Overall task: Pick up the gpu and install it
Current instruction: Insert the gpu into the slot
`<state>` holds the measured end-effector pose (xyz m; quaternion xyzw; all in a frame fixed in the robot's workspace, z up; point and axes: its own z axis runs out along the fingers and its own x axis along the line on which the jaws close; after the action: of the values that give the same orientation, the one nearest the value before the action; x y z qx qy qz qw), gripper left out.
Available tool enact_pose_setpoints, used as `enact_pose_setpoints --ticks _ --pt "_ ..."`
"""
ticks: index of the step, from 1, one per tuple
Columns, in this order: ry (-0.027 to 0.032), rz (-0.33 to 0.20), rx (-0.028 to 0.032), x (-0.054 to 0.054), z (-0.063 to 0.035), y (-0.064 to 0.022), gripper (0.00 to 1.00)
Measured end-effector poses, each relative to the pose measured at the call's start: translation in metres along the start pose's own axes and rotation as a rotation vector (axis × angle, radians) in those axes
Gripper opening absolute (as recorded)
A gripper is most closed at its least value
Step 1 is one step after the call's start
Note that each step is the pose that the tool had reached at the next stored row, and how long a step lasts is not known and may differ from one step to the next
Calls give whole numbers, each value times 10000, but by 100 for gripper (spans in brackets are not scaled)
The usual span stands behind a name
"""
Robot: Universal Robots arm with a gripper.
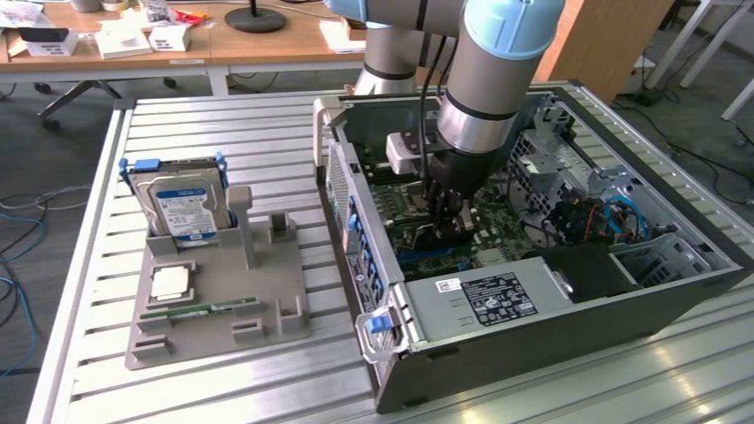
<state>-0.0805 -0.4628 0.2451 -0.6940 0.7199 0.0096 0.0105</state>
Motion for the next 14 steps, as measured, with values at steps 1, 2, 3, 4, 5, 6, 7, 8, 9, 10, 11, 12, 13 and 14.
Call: enact_pose_setpoints --ticks 1,2,3,4,5,6,7,8,9,10,11,12,13,14 --pt "0 0 1 0 0 0 27" --pt "-1 0 0 0 0 0 27" --pt "-1 0 1 0 0 0 27" --pt "-3 -1 1 0 0 0 27" --pt "-3 0 1 0 -1 0 27" --pt "-3 0 1 0 -1 0 27" --pt "-2 0 1 0 -1 0 27" --pt "-2 1 1 0 -2 0 27" --pt "-2 2 0 0 -2 0 27" --pt "-1 4 0 0 -2 0 27" --pt "0 3 0 0 -2 0 27" --pt "-1 3 1 0 -2 0 27" --pt "0 4 0 0 -3 0 27" --pt "-3 6 1 0 -5 0 27"
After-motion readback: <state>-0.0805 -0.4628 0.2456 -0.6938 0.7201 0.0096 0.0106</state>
